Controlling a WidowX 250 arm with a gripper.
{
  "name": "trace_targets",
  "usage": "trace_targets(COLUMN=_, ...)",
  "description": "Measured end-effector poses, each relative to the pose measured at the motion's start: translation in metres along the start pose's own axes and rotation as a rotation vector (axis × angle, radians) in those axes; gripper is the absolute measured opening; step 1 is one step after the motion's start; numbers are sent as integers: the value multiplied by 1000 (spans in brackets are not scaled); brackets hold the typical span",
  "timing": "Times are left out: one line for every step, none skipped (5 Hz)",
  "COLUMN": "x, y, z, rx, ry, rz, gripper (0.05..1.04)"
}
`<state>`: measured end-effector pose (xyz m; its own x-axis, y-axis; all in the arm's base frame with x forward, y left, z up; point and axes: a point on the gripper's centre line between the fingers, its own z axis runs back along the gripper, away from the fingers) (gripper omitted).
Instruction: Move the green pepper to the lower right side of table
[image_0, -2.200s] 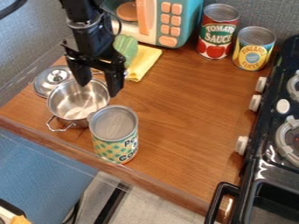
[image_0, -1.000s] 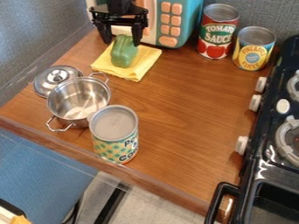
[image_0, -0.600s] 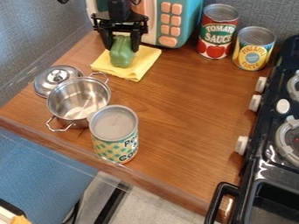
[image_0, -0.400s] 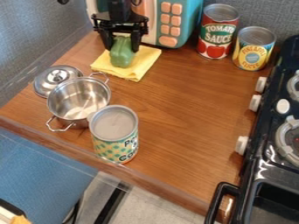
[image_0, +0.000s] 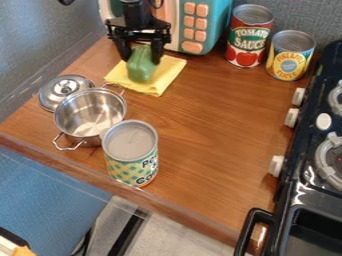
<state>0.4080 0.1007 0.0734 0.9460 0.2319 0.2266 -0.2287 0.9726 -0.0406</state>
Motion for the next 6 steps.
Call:
trace_targets(x=-15, y=-36, z=32, rx=-60, ry=-52, rz=-108, gripper=842)
trace_targets(x=-40, y=-61, z=45, rx=-74, ry=-60, rz=-198, gripper=842)
trace_targets(x=-76, y=-100, z=49, rx=-106, ry=-40, rz=-322, gripper=842)
trace_targets(x=-108, y=-118, z=47, rx=-110, ry=-18, rz=-388, gripper=842)
trace_targets(x=-131, y=-123, z=48, rx=-108, ry=-8, rz=-424, gripper=842)
trace_targets(x=-151, y=-119, z=41, rx=-102, ry=36, rz=-425, gripper=842)
